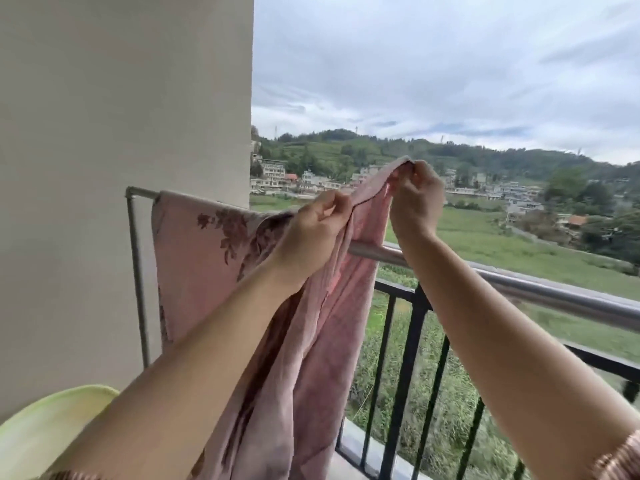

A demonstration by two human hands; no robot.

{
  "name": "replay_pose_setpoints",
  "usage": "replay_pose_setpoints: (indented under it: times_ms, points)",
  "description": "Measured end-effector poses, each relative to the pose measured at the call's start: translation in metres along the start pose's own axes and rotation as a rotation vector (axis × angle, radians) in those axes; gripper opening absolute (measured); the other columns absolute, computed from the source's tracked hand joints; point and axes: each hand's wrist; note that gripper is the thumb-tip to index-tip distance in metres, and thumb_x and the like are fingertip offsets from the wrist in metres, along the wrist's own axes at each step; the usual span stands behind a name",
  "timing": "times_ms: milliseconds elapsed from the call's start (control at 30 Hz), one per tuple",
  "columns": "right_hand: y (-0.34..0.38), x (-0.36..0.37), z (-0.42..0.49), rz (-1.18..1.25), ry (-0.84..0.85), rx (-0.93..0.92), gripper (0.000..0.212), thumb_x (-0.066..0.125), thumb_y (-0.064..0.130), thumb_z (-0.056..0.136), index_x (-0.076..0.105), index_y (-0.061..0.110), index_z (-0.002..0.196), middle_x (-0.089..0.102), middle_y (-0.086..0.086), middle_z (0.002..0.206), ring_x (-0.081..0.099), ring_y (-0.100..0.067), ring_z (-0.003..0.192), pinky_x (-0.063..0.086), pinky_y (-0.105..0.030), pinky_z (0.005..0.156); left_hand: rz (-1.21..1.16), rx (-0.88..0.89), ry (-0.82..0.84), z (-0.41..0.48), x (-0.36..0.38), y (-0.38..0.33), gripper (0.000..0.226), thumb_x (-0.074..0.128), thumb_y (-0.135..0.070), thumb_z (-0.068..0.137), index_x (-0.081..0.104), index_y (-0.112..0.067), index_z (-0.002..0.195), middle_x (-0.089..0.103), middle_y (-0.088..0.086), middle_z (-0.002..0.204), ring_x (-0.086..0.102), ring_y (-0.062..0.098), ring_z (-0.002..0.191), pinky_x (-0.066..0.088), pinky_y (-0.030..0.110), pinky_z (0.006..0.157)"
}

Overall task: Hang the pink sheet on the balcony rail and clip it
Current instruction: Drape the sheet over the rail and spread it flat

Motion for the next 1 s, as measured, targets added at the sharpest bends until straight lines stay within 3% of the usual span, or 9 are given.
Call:
replay_pose_setpoints:
  times_ms: [67,133,233,367,500,633,833,900,1000]
  points:
    - [-0.011,-0.017,-0.007,-0.123,0.089,0.012,0.039,0.048,0.013,0.092,0.044,0.018,0.054,0.047,0.002,0.053,0.039,-0.010,0.049,0.029,-0.026,0.047,0.017,-0.060,0.209,-0.008,0.015,0.008,0.025,0.044,-0.026,0.100,0.060,-0.010,0.090,0.052,0.008,0.085,0.046,0.017,0.080,0.042,0.018,0.072]
    - [-0.026,-0.038,-0.007,-0.179,0.193,0.077,0.032,0.050,0.014,0.085,0.052,0.008,0.054,0.054,-0.006,0.053,0.047,-0.016,0.048,0.041,-0.029,0.046,0.113,-0.109,0.228,-0.011,0.016,0.027,0.033,0.046,-0.036,0.098,0.066,-0.011,0.102,0.059,0.004,0.094,0.054,0.016,0.088,0.042,0.015,0.082]
    - [-0.033,-0.067,-0.005,-0.059,0.215,0.217,0.029,0.046,0.014,0.075,0.069,-0.001,0.066,0.072,-0.017,0.074,0.070,-0.037,0.073,0.059,-0.049,0.070,0.196,-0.063,-0.217,-0.007,0.001,0.047,0.021,0.050,-0.027,0.097,0.068,-0.017,0.090,0.069,0.002,0.088,0.065,0.012,0.073,0.049,0.022,0.068]
    - [-0.021,-0.079,-0.008,-0.126,0.130,0.151,0.028,0.038,0.027,0.066,0.048,0.006,0.050,0.055,-0.015,0.058,0.047,-0.025,0.057,0.038,-0.038,0.058,0.549,-0.100,-0.524,0.021,-0.033,0.068,0.021,0.050,-0.018,0.094,0.067,-0.014,0.106,0.068,0.002,0.101,0.063,0.015,0.086,0.044,0.015,0.070]
    - [-0.011,-0.061,-0.015,-0.499,0.121,-0.185,0.041,0.045,0.036,0.080,0.066,0.001,0.076,0.068,-0.015,0.092,0.056,-0.027,0.087,0.042,-0.036,0.077,0.775,-0.151,-0.396,0.054,-0.056,0.096,0.045,0.040,-0.003,0.092,0.056,-0.018,0.131,0.052,0.008,0.139,0.045,0.028,0.128,0.036,0.035,0.107]
    - [-0.010,-0.028,-0.033,-1.021,0.494,-0.454,0.034,0.052,0.042,0.089,0.065,0.011,0.096,0.061,-0.002,0.107,0.048,-0.018,0.109,0.027,-0.048,0.103,0.913,-0.176,-0.107,0.072,-0.059,0.114,0.057,0.035,-0.004,0.091,0.040,-0.023,0.144,0.030,0.005,0.155,0.018,0.026,0.145,0.016,0.042,0.119]
    - [-0.037,0.005,-0.035,-0.874,0.571,-0.248,0.026,0.055,0.019,0.088,0.063,0.017,0.064,0.059,-0.005,0.065,0.060,-0.027,0.066,0.038,-0.031,0.054,0.894,-0.105,-0.048,0.077,-0.066,0.133,0.048,0.039,-0.012,0.094,0.049,-0.031,0.136,0.042,-0.002,0.149,0.038,0.022,0.137,0.031,0.040,0.113]
    - [-0.037,0.005,-0.036,-0.847,0.512,-0.263,0.036,0.052,0.001,0.081,0.051,0.019,0.050,0.052,-0.004,0.054,0.056,-0.027,0.057,0.039,-0.032,0.049,0.924,-0.076,-0.062,0.079,-0.068,0.131,0.042,0.039,-0.018,0.097,0.051,-0.030,0.136,0.043,-0.002,0.148,0.039,0.022,0.136,0.033,0.038,0.112]
    - [-0.033,0.004,-0.038,-0.942,0.536,-0.341,0.024,0.049,-0.007,0.082,0.065,0.007,0.070,0.049,0.000,0.054,0.054,-0.022,0.055,0.041,-0.029,0.053,0.917,-0.096,-0.061,0.082,-0.070,0.130,0.038,0.038,-0.030,0.100,0.051,-0.030,0.135,0.043,-0.003,0.148,0.040,0.023,0.135,0.035,0.039,0.109]
Point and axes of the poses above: each hand's wrist, its own z-axis towards the middle knuckle, its own x-axis out of the palm, y = z × x
